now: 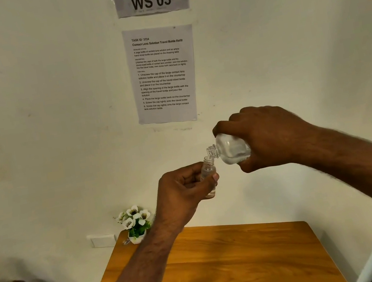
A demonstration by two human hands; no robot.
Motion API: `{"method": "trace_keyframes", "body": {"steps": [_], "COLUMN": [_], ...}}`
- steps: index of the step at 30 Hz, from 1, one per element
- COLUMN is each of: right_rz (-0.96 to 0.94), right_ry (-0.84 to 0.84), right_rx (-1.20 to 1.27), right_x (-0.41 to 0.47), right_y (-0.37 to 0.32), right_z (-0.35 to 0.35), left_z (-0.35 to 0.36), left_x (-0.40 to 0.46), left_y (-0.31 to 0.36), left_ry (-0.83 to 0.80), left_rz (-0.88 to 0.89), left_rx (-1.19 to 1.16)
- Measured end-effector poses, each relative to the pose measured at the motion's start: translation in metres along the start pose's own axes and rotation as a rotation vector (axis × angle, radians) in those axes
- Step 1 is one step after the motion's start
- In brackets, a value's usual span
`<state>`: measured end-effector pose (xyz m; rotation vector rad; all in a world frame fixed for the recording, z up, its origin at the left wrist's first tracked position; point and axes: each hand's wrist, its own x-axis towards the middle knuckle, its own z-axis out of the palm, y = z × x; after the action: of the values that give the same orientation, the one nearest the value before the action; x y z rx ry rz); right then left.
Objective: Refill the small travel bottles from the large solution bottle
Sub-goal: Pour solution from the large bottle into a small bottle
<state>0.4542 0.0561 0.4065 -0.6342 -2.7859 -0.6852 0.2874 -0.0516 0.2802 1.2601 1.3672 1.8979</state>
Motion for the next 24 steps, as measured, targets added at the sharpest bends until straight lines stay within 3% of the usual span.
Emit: {"method": "trace_keyframes", "body": {"steps": [14, 24], "right_rz": [0.011, 0.164], "right_ry": [0.011, 0.072], "right_rx": [0.070, 0.574], "right_x": [-0.002, -0.014], "right_y": [-0.002, -0.021], "right_z": [0.005, 0.054], "left_z": [0.000, -0.005], "left_x": [-0.003, -0.010], "left_y": [-0.001, -0.007], "left_ry": [-0.010, -0.022], "left_rz": [0.004, 0.009], "left_rx": [-0.005, -0.083]}}
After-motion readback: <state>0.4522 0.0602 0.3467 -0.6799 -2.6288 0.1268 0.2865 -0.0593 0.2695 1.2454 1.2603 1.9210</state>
